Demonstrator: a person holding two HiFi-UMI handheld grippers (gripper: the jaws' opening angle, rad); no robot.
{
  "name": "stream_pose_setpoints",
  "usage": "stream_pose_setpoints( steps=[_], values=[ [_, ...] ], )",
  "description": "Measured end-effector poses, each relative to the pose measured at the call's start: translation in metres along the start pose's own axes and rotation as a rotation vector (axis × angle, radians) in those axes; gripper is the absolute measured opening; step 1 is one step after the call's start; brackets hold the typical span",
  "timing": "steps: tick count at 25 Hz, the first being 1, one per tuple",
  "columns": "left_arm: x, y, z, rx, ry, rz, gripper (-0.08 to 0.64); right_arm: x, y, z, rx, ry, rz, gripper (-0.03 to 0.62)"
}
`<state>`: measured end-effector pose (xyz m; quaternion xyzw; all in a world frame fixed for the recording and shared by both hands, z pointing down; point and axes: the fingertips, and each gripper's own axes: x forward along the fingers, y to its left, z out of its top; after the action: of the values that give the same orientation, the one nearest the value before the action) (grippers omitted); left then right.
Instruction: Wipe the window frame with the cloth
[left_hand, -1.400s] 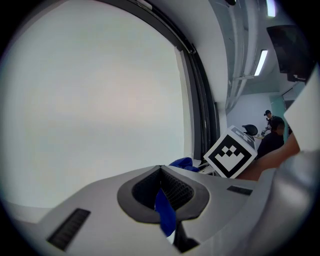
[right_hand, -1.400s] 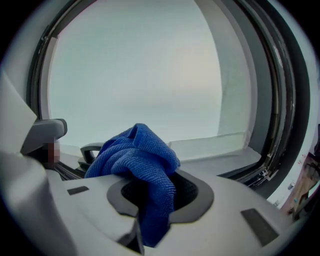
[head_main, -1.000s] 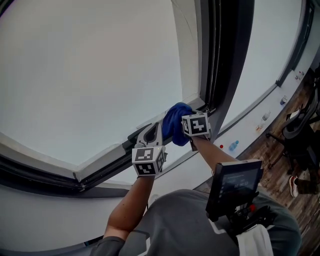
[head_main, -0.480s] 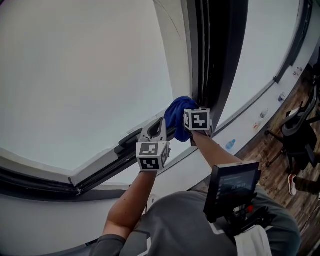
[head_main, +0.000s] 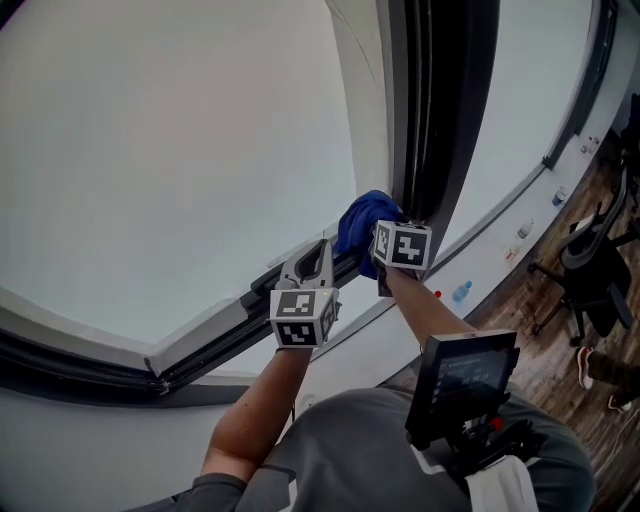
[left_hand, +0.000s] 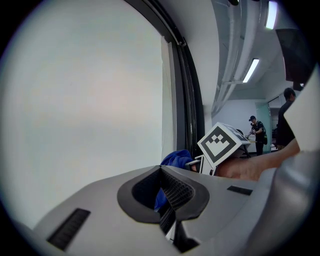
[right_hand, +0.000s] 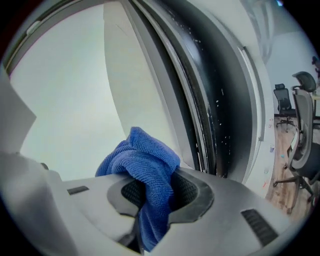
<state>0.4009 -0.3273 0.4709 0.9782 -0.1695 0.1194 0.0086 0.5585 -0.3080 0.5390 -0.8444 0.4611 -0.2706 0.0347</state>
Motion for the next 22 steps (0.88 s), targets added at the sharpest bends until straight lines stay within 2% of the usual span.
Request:
stream_pose_setpoints(
  steps=[5, 7, 10, 14, 17, 22],
  values=[
    [-0.029, 0.023, 0.011, 0.054, -0.021, 0.006, 0.009, -0.016, 0.034, -0.002, 0.111, -0.067, 0.038, 0.098],
    [-0.027, 0.020, 0.017, 0.037, -0.043, 0.002, 0.008, -0.026, 0.026, 0.003, 0.123, -0.075, 0.012, 0.098],
    [-0.020, 0.018, 0.011, 0.010, -0.032, -0.006, 0.009, -0.023, 0.012, -0.003, 0.143, -0.051, -0.037, 0.098],
    [-0.011, 0.017, 0.006, 0.021, -0.015, -0.027, 0.009, -0.003, 0.007, -0.011, 0.161, -0.024, -0.061, 0.098],
    [-0.003, 0.015, -0.003, 0.029, 0.009, -0.038, 0.009, 0.009, -0.002, -0.016, 0.210, -0.029, -0.087, 0.098],
    [-0.001, 0.006, -0.016, 0.075, 0.042, -0.068, 0.009, 0.019, -0.017, -0.019, 0.262, -0.047, -0.161, 0.098]
  ],
)
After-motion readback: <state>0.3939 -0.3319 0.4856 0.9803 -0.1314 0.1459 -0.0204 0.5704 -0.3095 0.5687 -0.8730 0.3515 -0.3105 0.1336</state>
